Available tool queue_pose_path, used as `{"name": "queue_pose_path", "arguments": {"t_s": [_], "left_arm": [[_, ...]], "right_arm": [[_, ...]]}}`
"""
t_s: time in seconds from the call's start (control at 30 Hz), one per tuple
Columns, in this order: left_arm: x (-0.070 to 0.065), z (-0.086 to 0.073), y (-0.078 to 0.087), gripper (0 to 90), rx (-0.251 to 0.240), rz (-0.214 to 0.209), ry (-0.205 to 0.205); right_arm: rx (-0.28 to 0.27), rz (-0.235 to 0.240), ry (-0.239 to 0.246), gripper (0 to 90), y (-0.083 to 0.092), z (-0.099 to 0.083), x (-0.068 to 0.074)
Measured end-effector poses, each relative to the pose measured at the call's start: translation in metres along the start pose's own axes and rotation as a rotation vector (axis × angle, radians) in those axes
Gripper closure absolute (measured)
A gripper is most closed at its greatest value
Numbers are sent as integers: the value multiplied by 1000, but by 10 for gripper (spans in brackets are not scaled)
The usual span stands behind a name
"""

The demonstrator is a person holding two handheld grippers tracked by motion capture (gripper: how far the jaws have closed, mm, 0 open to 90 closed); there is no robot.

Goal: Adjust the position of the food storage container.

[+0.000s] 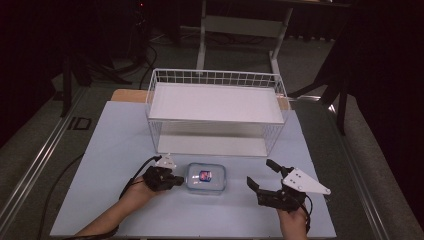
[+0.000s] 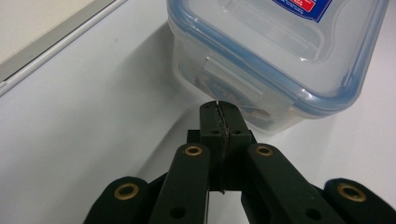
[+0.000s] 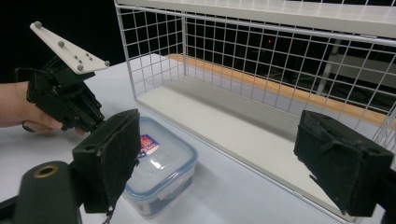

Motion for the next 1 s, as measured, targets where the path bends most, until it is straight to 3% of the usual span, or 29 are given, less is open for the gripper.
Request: {"name": "queue_pose_path", "arguments": {"t_s": [0.23,0.33,0.67,0.83,1.0], "left_arm": [[-3,6,-8,900,-2,-31,12],[-12,9,-13,900,6,-42,-22],[-21,23,-25,900,1,-75,-29],[-32,35,-37,900,-10,-114,-31],[-37,40,-44,900,-2,-117,-51]], "right_arm": [[7,8,4,146,-1,-1,2],[-5,18,4,146,-1,0,3],[4,20,1,146,-1,-1,2],[13,24,7,146,-2,-3,2],[16,30,5,146,-3,-4,2]]}}
Point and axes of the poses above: each handheld gripper's, and its own axes: y roughly backward along the jaws, z roughly out of its top, x roughly to its left, the point moved 9 cm from there along -y, roughly forward along the jaws, and after that the axes turned 9 degrees about -y, right-handed, at the moved point
